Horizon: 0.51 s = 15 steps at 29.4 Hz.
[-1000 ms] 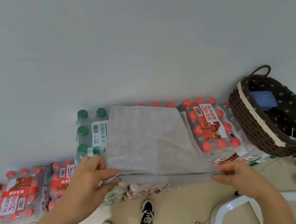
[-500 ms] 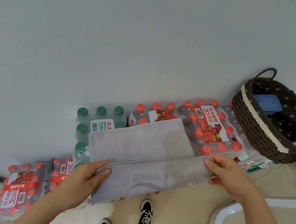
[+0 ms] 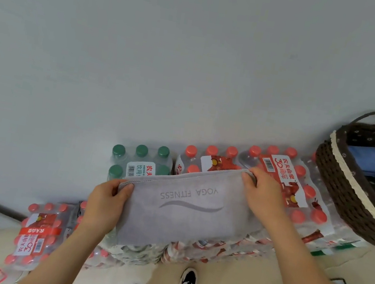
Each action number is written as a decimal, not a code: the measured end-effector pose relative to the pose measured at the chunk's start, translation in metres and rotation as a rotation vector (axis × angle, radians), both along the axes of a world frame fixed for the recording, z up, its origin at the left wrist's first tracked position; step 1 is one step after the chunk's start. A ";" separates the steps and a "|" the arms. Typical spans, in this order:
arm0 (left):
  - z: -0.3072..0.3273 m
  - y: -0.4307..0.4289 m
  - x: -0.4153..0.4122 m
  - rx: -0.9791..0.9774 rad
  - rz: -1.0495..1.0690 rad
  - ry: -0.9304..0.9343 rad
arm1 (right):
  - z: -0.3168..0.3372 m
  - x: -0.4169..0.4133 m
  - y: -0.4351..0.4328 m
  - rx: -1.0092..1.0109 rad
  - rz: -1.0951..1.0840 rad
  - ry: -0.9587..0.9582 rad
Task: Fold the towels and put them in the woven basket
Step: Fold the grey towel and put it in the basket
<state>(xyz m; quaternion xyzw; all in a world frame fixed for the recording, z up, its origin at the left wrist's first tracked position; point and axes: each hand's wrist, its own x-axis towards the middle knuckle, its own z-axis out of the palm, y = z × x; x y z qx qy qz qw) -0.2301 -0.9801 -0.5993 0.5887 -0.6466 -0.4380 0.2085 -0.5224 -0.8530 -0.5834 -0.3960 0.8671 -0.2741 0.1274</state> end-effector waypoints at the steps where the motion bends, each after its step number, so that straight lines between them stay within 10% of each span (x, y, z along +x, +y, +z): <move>1: -0.001 -0.003 -0.002 -0.013 -0.003 -0.023 | -0.003 -0.001 -0.007 0.018 0.014 0.031; 15: -0.012 -0.021 -0.012 -0.116 0.022 -0.255 | -0.034 -0.010 -0.028 0.160 0.073 0.195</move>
